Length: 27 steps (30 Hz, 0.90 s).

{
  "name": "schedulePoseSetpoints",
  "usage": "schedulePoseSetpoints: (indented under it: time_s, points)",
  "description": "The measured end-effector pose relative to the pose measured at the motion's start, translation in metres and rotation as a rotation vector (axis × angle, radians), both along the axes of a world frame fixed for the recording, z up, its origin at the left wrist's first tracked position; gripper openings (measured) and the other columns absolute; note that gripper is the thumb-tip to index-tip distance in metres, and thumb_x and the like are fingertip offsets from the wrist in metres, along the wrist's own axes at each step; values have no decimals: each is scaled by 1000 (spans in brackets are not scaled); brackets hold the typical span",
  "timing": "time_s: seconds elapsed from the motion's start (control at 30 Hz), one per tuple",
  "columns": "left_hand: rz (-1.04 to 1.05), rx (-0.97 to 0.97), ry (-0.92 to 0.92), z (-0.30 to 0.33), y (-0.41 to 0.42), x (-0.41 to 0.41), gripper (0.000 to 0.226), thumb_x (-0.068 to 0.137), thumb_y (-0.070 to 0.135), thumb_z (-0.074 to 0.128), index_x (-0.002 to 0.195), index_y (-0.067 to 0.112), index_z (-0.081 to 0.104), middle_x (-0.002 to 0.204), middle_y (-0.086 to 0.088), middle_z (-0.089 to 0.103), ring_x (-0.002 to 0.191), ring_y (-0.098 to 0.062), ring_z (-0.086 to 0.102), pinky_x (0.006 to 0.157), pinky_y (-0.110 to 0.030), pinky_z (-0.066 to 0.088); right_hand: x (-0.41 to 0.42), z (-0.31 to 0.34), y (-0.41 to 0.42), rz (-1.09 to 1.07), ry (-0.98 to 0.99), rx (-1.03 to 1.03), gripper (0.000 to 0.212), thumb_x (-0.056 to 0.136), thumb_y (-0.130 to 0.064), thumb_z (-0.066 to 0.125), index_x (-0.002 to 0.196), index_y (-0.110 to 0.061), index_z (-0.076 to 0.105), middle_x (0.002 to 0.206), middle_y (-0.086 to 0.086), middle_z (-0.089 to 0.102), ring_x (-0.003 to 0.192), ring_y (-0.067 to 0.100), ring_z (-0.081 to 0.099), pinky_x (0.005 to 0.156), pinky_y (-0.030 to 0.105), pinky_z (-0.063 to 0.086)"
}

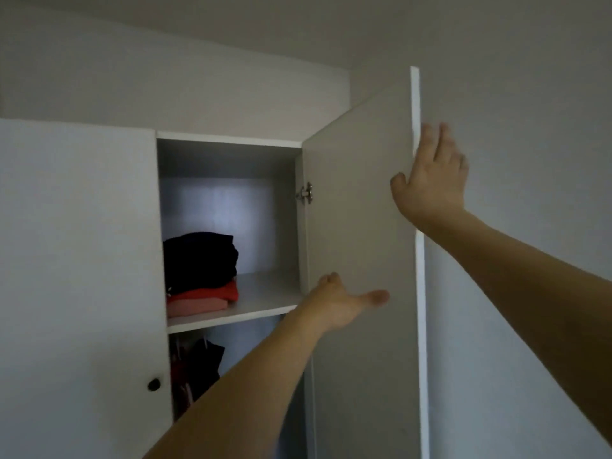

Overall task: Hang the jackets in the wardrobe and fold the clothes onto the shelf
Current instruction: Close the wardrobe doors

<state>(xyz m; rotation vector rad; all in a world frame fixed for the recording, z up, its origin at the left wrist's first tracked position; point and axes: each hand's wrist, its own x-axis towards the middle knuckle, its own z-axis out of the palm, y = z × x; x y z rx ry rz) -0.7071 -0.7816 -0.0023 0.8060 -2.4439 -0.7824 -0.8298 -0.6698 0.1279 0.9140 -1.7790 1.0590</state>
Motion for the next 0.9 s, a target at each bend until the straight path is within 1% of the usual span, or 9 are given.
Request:
schedulePoseSetpoints:
  time_s: [0.1, 0.13, 0.2, 0.3, 0.4, 0.47, 0.6, 0.7, 0.9]
  points:
    - [-3, 35, -9, -13, 40, -39, 137, 45, 101, 48, 152, 19, 25, 155, 0, 36, 134, -28, 45, 94, -33, 39, -17, -5, 19, 447, -411, 9, 34, 95, -23, 46, 127, -12, 48, 113, 12, 59, 99, 31, 56, 81, 34, 45]
    - [54, 10, -37, -17, 47, -49, 132, 49, 100, 46, 150, 19, 28, 151, -1, 42, 131, -29, 48, 85, -33, 40, -20, -9, 22, 518, -474, 31, 14, 96, -23, 46, 99, -12, 54, 85, 8, 56, 78, 26, 51, 65, 30, 41]
    - [171, -105, -90, -25, 55, -63, 107, 65, 93, 43, 141, 18, 42, 140, -2, 54, 119, -29, 57, 75, -32, 40, -24, -15, 25, 582, -478, 54, 29, 97, -22, 46, 70, -15, 37, 66, 3, 35, 63, 20, 34, 55, 29, 27]
    - [226, -296, -109, -31, 58, -70, 73, 83, 82, 35, 114, 21, 60, 116, 0, 67, 94, -24, 65, 67, -29, 42, -25, -16, 27, 579, -404, 80, 33, 97, -21, 47, 68, -14, 35, 68, 6, 35, 62, 19, 33, 59, 29, 30]
    - [234, -360, -60, -35, 57, -57, 53, 86, 76, 37, 78, 25, 51, 84, 6, 63, 64, -11, 55, 55, -22, 35, -22, -16, 23, 603, -343, 85, 34, 97, -25, 50, 74, 0, 47, 73, 15, 46, 68, 23, 45, 67, 34, 42]
    - [246, -328, -28, -34, 52, -40, 52, 84, 77, 41, 77, 26, 49, 72, 11, 53, 61, -9, 52, 51, -20, 33, -13, -20, 19, 693, -337, 59, 40, 97, -28, 52, 82, 9, 52, 78, 23, 52, 72, 26, 50, 77, 46, 51]
    - [297, -312, -64, -33, 37, 5, 72, 73, 87, 43, 111, 27, 55, 104, 6, 61, 81, -13, 56, 61, -24, 43, 13, -37, -1, 845, -345, -2, 34, 99, -34, 52, 112, -5, 66, 108, 9, 68, 98, 23, 64, 94, 46, 53]
    - [355, -275, -111, -30, 23, 44, 105, 64, 93, 47, 144, 26, 34, 144, -1, 48, 122, -27, 54, 95, -44, 46, 36, -46, -23, 928, -361, -37, 43, 96, -39, 53, 133, -18, 57, 132, -3, 59, 113, 15, 60, 92, 29, 54]
    - [427, -335, -137, -15, -29, 123, 125, 58, 90, 58, 152, 37, -4, 162, -5, 17, 145, -34, 26, 114, -58, 26, 79, -62, -84, 938, -164, 74, 46, 99, -51, 41, 143, -41, 38, 149, -9, 38, 126, 5, 42, 103, 21, 39]
